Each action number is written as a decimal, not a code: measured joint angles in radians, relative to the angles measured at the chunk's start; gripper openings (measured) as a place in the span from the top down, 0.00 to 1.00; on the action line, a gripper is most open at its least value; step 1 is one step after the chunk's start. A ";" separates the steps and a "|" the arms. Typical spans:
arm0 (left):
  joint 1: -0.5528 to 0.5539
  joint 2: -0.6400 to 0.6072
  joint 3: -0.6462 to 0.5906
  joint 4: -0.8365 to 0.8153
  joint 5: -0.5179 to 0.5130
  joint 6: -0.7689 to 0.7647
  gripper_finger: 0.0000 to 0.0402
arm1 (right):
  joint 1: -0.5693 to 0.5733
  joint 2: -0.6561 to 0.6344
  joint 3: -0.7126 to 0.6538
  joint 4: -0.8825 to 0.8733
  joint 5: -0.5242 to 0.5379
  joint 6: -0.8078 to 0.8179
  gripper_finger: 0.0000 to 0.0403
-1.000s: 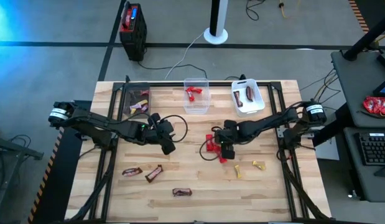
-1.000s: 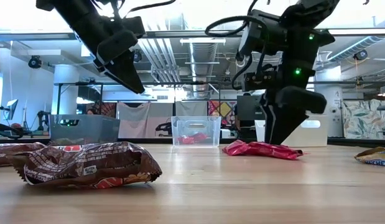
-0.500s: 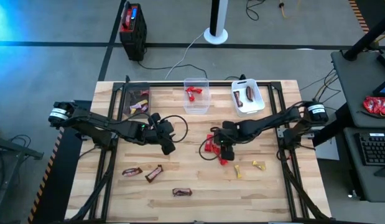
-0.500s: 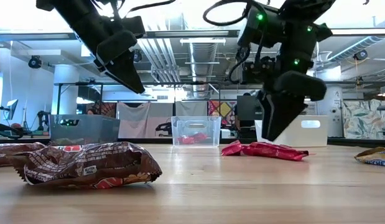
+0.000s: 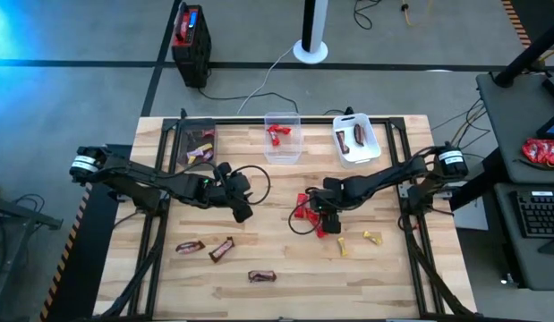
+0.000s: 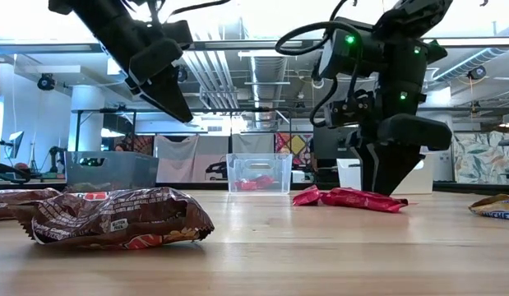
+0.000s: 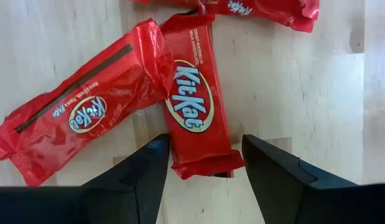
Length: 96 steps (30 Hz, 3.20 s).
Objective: Sort candy by brand, put in halloween buckets
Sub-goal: Put the red chocolate bar into the transparent bin, then put the brown chocolate bar into the white bin
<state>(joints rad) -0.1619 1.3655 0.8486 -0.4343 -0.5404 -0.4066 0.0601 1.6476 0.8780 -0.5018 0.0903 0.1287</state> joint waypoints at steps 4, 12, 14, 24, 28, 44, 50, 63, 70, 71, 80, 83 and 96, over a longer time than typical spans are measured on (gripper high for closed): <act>0.000 0.000 0.000 0.008 0.000 0.002 0.59 | 0.000 0.012 -0.001 0.010 -0.001 -0.011 0.58; 0.000 0.000 0.000 0.008 0.000 0.002 0.59 | -0.002 -0.002 -0.002 0.024 0.026 -0.013 0.83; 0.000 0.000 0.000 0.009 0.000 0.002 0.59 | -0.002 -0.013 -0.002 0.025 0.026 -0.010 0.84; 0.000 0.000 0.000 0.017 0.000 0.002 0.59 | -0.002 -0.111 -0.007 0.015 0.027 0.004 0.84; 0.000 0.000 0.000 0.027 -0.001 0.003 0.59 | -0.004 -0.143 -0.001 0.034 0.091 0.016 0.84; -0.083 -0.091 0.056 -0.092 0.049 0.021 0.59 | -0.287 -0.074 0.231 0.391 0.355 -0.057 0.84; -0.154 -0.105 0.056 -0.093 0.061 -0.044 0.59 | -0.382 0.041 0.326 0.371 0.339 -0.017 0.84; -0.249 -0.102 0.055 -0.082 0.052 -0.119 0.59 | -0.432 0.163 0.379 0.290 0.249 0.081 0.84; -0.279 -0.102 0.055 -0.082 0.052 -0.181 0.59 | -0.434 0.154 0.378 0.274 0.250 0.061 0.84; -0.283 -0.102 0.055 -0.082 0.052 -0.186 0.59 | -0.434 0.153 0.378 0.274 0.250 0.055 0.84; -0.291 -0.101 0.055 -0.081 0.033 -0.193 0.59 | -0.434 0.149 0.378 0.272 0.250 0.035 0.84; -0.291 -0.101 0.055 -0.081 0.026 -0.200 0.59 | -0.434 0.149 0.378 0.272 0.249 0.043 0.82; -0.296 -0.101 0.054 -0.145 0.172 -0.238 0.59 | -0.446 0.129 0.407 0.268 0.114 0.072 0.54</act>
<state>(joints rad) -0.4582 1.2644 0.9028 -0.5794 -0.3684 -0.6445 -0.3858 1.7765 1.2854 -0.2342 0.2040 0.2008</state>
